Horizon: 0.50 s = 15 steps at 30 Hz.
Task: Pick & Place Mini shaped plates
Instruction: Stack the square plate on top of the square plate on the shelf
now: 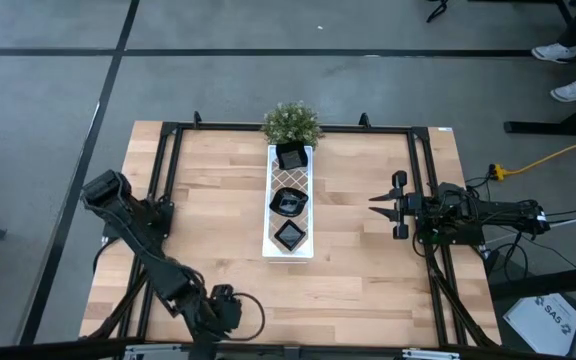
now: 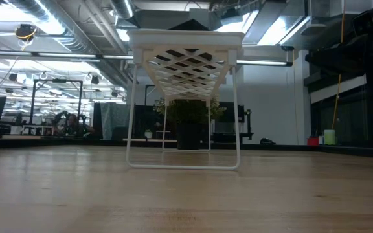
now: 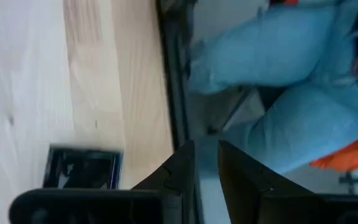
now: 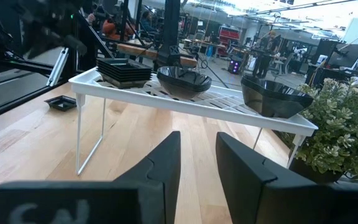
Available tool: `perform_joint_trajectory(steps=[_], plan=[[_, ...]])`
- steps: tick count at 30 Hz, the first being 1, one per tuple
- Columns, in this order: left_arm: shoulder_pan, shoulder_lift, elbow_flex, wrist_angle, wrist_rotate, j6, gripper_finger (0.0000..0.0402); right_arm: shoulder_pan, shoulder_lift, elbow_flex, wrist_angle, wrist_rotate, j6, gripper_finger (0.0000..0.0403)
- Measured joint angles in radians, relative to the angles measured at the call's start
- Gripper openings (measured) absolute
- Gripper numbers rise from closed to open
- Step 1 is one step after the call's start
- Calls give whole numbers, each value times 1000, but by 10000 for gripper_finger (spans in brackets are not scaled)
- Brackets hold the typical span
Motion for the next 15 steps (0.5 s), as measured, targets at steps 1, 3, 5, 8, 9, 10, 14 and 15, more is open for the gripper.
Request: perform_joint_trajectory(steps=[1, 3, 5, 8, 9, 10, 14, 15], plan=[[-5, 11, 0, -11, 8, -2, 63, 0, 0, 0, 0, 0, 0, 102], [-12, 33, 0, -26, 12, -2, 63, 0, 0, 0, 0, 0, 0, 102], [-21, 47, 0, -41, 12, -2, 63, 0, 0, 0, 0, 0, 0, 102], [-30, 67, 0, -64, -19, -1, 63, 0, 0, 0, 0, 0, 0, 102], [-33, 74, 0, -68, -38, -1, 63, 0, 0, 0, 0, 0, 0, 102], [-33, 80, 0, -67, -53, -1, 63, 0, 0, 0, 0, 0, 0, 102], [-34, 111, 0, -74, -71, -1, 66, 0, 0, 0, 0, 0, 0, 102], [-35, 118, 0, -82, -71, -1, 68, 0, 0, 0, 0, 0, 0, 102]])
